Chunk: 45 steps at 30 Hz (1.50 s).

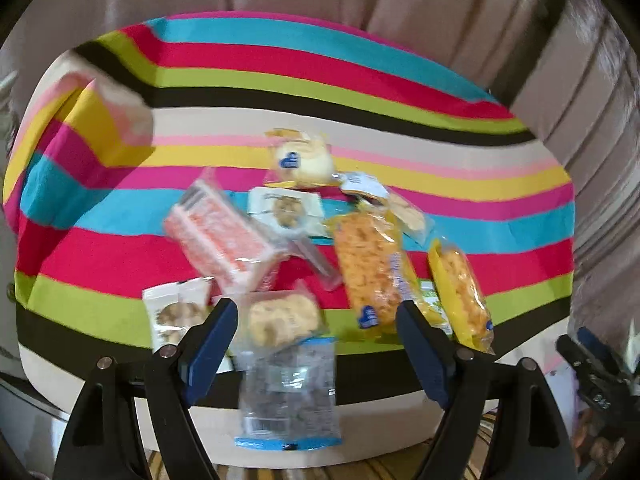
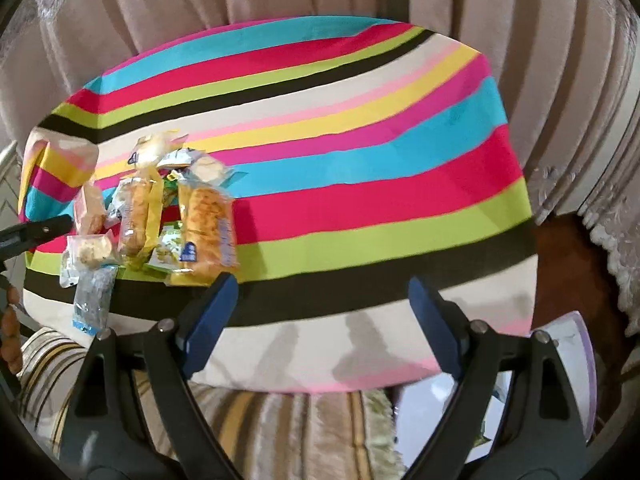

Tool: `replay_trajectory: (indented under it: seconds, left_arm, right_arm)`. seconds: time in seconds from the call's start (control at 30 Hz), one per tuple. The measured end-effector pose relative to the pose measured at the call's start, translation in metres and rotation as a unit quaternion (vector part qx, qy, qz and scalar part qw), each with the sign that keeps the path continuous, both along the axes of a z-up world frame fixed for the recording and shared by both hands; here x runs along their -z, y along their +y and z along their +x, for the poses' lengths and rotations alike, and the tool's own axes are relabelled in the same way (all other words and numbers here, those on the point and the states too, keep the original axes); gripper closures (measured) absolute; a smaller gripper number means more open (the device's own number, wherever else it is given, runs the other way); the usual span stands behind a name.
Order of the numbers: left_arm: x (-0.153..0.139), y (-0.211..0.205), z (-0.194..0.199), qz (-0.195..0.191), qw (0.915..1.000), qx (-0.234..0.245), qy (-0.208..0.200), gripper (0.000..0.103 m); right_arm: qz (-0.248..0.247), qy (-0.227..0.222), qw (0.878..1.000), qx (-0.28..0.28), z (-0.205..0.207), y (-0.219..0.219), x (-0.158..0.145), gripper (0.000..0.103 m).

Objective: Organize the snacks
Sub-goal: 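Grasp the red-printed bread pack with the left tool while the right tool grasps a yellow bread loaf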

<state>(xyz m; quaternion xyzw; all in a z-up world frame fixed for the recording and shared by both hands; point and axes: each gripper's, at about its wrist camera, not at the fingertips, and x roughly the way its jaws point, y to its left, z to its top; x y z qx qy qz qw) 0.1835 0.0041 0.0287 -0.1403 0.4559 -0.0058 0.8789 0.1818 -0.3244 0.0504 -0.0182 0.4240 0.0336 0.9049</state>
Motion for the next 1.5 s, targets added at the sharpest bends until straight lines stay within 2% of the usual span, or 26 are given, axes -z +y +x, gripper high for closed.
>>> replay_trajectory:
  seconds: [0.2, 0.33, 0.4, 0.47, 0.57, 0.67, 0.77, 0.93, 1.03, 1.17, 1.23, 1.4, 1.5]
  left_arm:
    - [0.012, 0.05, -0.018, -0.026, 0.9979, -0.06, 0.005, 0.021]
    - [0.021, 0.072, -0.021, -0.046, 0.9956, -0.08, 0.014, 0.021]
    - [0.023, 0.077, -0.014, -0.069, 0.9935, -0.088, 0.019, 0.021]
    - [0.025, 0.083, -0.002, -0.101, 0.9895, -0.101, 0.023, 0.021]
    - [0.031, 0.089, 0.015, -0.13, 0.9837, -0.12, 0.032, 0.021]
    - [0.044, 0.095, 0.037, -0.163, 0.9746, -0.144, 0.054, 0.021]
    - [0.055, 0.096, 0.053, -0.177, 0.9688, -0.156, 0.075, 0.021]
    - [0.062, 0.084, 0.07, -0.159, 0.974, -0.138, 0.085, 0.021]
    - [0.064, 0.077, 0.075, -0.134, 0.9802, -0.121, 0.082, 0.034]
    - [0.061, 0.07, 0.075, -0.107, 0.9862, -0.107, 0.068, 0.042]
    - [0.059, 0.07, 0.069, -0.099, 0.9878, -0.105, 0.06, 0.045]
    - [0.053, 0.07, 0.048, -0.078, 0.9908, -0.102, 0.042, 0.049]
    - [0.046, 0.071, 0.035, -0.063, 0.9917, -0.109, 0.026, 0.05]
  right_arm:
    - [-0.003, -0.001, 1.0, -0.023, 0.014, 0.033, 0.002, 0.014]
    - [-0.001, 0.002, 0.999, -0.047, 0.023, 0.057, 0.003, 0.013]
    - [0.0, 0.007, 0.998, -0.062, 0.029, 0.071, 0.006, 0.012]
    - [0.001, 0.01, 0.997, -0.071, 0.033, 0.081, 0.008, 0.012]
    - [0.003, 0.015, 0.997, -0.071, 0.043, 0.089, 0.011, 0.011]
    - [0.016, 0.029, 0.997, -0.067, 0.056, 0.093, 0.021, 0.009]
    - [0.019, 0.041, 0.997, -0.068, 0.065, 0.098, 0.032, 0.009]
    - [0.031, 0.066, 0.995, -0.065, 0.081, 0.101, 0.053, 0.009]
    - [0.034, 0.079, 0.994, -0.065, 0.087, 0.103, 0.061, 0.009]
    - [0.034, 0.094, 0.993, -0.066, 0.092, 0.105, 0.07, 0.011]
    - [0.045, 0.098, 0.992, -0.073, 0.092, 0.106, 0.073, 0.027]
    - [0.051, 0.087, 0.992, -0.078, 0.088, 0.106, 0.069, 0.046]
    - [0.065, 0.082, 0.991, -0.081, 0.084, 0.103, 0.066, 0.047]
